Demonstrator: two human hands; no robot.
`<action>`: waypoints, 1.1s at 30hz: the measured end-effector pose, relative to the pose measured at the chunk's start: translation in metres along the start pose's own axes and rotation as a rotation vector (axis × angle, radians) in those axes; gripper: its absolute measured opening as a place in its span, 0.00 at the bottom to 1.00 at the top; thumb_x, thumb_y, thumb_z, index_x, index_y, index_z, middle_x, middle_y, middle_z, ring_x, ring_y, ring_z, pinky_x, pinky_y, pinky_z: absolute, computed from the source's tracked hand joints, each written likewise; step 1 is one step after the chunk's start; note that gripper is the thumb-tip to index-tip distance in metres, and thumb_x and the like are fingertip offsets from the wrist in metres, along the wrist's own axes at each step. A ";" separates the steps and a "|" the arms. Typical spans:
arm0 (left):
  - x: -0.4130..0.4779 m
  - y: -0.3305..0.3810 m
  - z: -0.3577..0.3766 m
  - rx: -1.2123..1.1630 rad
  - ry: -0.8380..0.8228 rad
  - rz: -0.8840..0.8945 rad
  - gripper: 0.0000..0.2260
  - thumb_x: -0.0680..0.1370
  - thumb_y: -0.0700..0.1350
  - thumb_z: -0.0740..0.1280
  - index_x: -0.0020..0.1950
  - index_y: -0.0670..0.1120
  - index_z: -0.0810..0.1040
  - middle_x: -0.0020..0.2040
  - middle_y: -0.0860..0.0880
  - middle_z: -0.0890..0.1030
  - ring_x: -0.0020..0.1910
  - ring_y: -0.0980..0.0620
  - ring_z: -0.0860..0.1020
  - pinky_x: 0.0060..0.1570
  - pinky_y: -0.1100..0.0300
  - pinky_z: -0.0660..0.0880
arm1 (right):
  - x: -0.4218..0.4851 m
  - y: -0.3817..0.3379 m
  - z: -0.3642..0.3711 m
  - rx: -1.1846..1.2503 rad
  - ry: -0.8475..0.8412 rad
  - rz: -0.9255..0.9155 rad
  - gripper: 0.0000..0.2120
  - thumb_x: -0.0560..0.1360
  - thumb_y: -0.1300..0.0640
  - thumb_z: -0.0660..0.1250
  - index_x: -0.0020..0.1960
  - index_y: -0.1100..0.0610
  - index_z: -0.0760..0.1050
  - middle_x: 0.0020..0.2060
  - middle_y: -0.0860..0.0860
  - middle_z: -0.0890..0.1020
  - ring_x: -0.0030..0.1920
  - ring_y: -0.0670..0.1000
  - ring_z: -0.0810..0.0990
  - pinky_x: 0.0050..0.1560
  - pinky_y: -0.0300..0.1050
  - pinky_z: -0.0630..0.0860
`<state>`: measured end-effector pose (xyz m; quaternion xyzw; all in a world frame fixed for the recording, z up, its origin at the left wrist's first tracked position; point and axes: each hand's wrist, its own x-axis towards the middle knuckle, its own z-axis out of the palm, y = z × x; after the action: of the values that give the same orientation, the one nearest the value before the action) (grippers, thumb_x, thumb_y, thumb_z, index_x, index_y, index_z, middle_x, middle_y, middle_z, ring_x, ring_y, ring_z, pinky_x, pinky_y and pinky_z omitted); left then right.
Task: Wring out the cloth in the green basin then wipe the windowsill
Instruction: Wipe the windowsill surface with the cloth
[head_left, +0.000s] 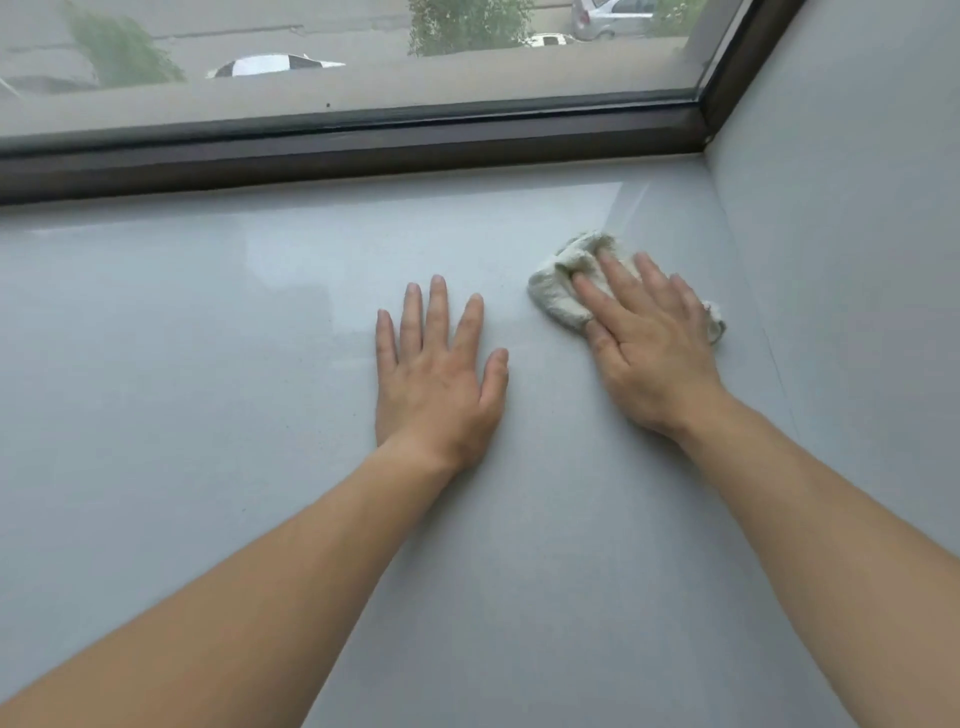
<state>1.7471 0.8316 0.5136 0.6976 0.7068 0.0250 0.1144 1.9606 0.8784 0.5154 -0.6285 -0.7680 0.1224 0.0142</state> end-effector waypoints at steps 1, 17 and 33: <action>-0.001 0.001 -0.001 -0.001 -0.007 0.001 0.29 0.80 0.61 0.43 0.81 0.54 0.49 0.82 0.47 0.43 0.80 0.46 0.38 0.77 0.43 0.38 | 0.014 0.009 -0.003 0.002 0.015 0.076 0.25 0.82 0.43 0.46 0.79 0.40 0.56 0.81 0.44 0.51 0.81 0.53 0.47 0.77 0.55 0.43; 0.003 -0.001 -0.002 0.042 -0.035 0.014 0.31 0.80 0.62 0.45 0.81 0.54 0.45 0.82 0.45 0.42 0.80 0.46 0.37 0.77 0.41 0.40 | 0.098 0.032 -0.020 -0.022 0.087 0.297 0.25 0.84 0.46 0.47 0.81 0.48 0.54 0.81 0.48 0.52 0.80 0.55 0.46 0.77 0.55 0.43; 0.000 -0.001 0.002 0.030 -0.028 0.019 0.31 0.80 0.62 0.44 0.81 0.53 0.45 0.82 0.45 0.41 0.80 0.45 0.36 0.76 0.40 0.40 | -0.090 0.002 0.012 -0.054 0.091 0.538 0.30 0.81 0.46 0.46 0.80 0.58 0.56 0.80 0.57 0.57 0.80 0.59 0.49 0.77 0.56 0.43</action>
<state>1.7464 0.8314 0.5118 0.7062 0.6988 0.0058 0.1135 1.9792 0.7895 0.5153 -0.8150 -0.5748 0.0729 -0.0009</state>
